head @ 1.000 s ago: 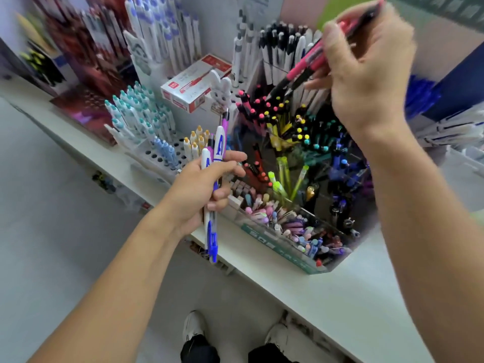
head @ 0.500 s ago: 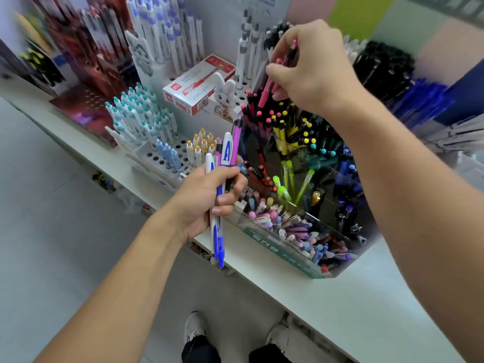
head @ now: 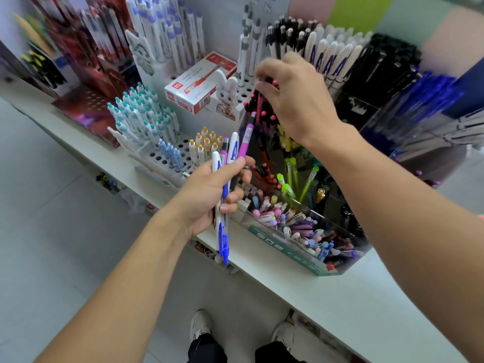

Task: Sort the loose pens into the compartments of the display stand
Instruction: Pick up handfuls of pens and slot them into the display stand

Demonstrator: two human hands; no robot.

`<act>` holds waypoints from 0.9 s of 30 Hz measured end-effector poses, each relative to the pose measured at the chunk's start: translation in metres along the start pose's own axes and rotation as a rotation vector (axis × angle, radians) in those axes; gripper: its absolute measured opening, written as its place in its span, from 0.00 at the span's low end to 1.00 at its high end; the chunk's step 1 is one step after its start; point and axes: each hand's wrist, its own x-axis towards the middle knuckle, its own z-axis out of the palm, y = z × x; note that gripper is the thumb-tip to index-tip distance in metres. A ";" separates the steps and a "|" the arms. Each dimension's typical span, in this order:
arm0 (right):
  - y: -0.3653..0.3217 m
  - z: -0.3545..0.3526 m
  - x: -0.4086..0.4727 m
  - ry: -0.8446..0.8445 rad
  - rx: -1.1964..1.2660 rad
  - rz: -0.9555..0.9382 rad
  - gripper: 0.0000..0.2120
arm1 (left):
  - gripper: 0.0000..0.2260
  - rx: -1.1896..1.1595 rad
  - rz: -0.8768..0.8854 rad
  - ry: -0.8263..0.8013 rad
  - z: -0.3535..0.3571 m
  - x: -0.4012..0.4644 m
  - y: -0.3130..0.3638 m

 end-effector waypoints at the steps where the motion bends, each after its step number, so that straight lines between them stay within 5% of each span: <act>1: 0.001 0.000 0.000 -0.025 -0.014 -0.032 0.12 | 0.10 0.006 -0.003 -0.008 0.000 -0.001 0.000; 9: 0.007 0.002 -0.024 -0.175 -0.035 -0.006 0.18 | 0.09 0.215 0.068 0.036 0.008 0.001 0.006; 15: 0.006 -0.033 -0.063 0.138 0.158 0.032 0.14 | 0.09 0.274 0.115 0.048 0.029 0.010 0.002; 19: 0.013 -0.051 -0.074 0.168 0.392 0.215 0.11 | 0.09 0.290 0.170 0.108 0.038 0.015 -0.006; 24: 0.011 -0.041 -0.049 -0.109 0.118 0.070 0.20 | 0.08 0.158 0.177 0.268 0.031 0.015 -0.011; 27: 0.009 -0.020 -0.028 -0.148 -0.068 0.027 0.13 | 0.07 0.155 0.161 0.269 0.026 0.009 -0.011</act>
